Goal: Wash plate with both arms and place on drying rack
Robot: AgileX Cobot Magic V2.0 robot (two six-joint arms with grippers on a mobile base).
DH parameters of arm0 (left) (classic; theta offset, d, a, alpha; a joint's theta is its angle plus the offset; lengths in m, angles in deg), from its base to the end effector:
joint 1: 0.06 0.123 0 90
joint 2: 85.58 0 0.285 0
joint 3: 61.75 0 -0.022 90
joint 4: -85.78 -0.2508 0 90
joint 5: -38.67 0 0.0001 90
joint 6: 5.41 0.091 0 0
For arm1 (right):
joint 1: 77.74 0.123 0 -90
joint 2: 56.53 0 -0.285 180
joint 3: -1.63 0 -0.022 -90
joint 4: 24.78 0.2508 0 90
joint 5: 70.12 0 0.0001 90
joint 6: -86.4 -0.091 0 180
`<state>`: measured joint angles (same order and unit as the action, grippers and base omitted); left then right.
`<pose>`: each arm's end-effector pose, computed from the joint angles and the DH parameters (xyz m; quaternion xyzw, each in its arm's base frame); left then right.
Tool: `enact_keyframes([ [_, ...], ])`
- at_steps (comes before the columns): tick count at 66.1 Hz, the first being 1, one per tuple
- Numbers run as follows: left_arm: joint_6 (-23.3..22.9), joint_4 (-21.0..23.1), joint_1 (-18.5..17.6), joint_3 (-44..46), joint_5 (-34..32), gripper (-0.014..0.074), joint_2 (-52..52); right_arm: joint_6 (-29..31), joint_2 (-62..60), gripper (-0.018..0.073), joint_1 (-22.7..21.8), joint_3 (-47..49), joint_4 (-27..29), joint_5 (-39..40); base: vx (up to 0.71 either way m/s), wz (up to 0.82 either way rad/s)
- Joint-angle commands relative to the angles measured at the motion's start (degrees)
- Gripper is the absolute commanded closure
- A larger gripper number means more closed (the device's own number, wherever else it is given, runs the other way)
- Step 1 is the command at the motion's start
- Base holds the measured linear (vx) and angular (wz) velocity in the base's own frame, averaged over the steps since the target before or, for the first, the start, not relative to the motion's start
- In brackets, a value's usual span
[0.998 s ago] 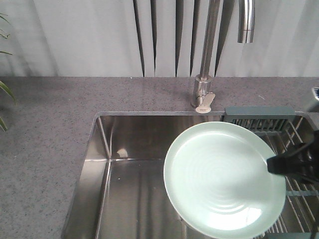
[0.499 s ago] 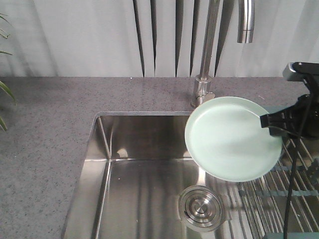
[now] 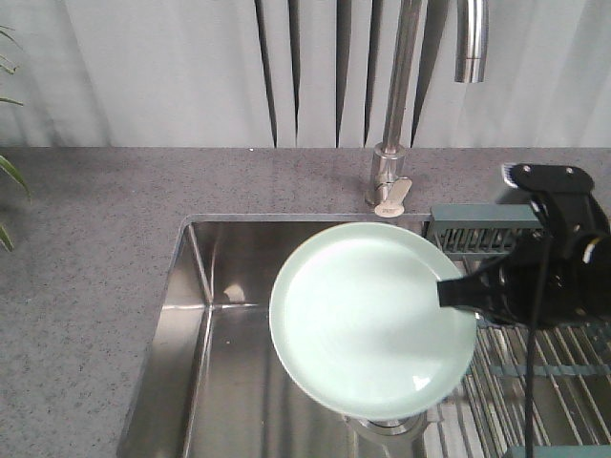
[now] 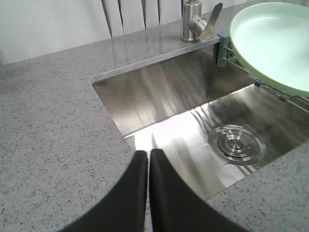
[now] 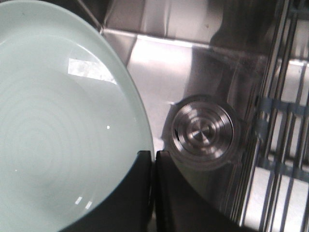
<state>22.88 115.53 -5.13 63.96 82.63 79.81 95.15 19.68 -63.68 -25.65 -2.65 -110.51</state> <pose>0.0282 -0.0340 0.2780 0.1780 0.7873 -0.1380 0.5739 0.2232 0.0788 0.2933 -0.0861 0.9345 0.1775 0.2963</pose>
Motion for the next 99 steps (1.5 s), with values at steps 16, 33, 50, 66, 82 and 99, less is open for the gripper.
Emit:
enact_keyframes([
  [16,-0.7,1.6,-0.2,1.3,-3.9,0.0602,-1.2,-2.3,8.8,0.0563,-10.7,11.4,-8.8,1.3,0.00,0.00],
  [33,-0.6,1.6,-0.2,1.3,-3.9,0.0602,-1.2,1.6,-3.2,0.0563,-13.7,3.1,-7.6,-8.0,0.00,0.00],
  [50,-0.6,1.6,-0.2,1.3,-3.9,0.0602,-1.2,1.6,-4.0,0.0563,-2.3,-2.4,2.7,5.7,0.00,0.00],
  [66,-0.7,1.6,-0.2,1.3,-3.9,0.0602,-1.2,-3.0,7.3,0.0562,-3.2,9.1,-9.1,5.8,0.00,0.00],
  [82,-0.7,1.6,-0.2,1.3,-3.9,0.0602,-1.2,-14.7,0.8,0.0562,-9.8,14.8,-39.0,-3.3,0.00,0.00],
  [99,-0.7,1.6,-0.2,1.3,-3.9,0.0602,-1.2,-15.4,1.4,0.0562,-15.2,14.8,-51.9,-6.7,0.00,0.00],
])
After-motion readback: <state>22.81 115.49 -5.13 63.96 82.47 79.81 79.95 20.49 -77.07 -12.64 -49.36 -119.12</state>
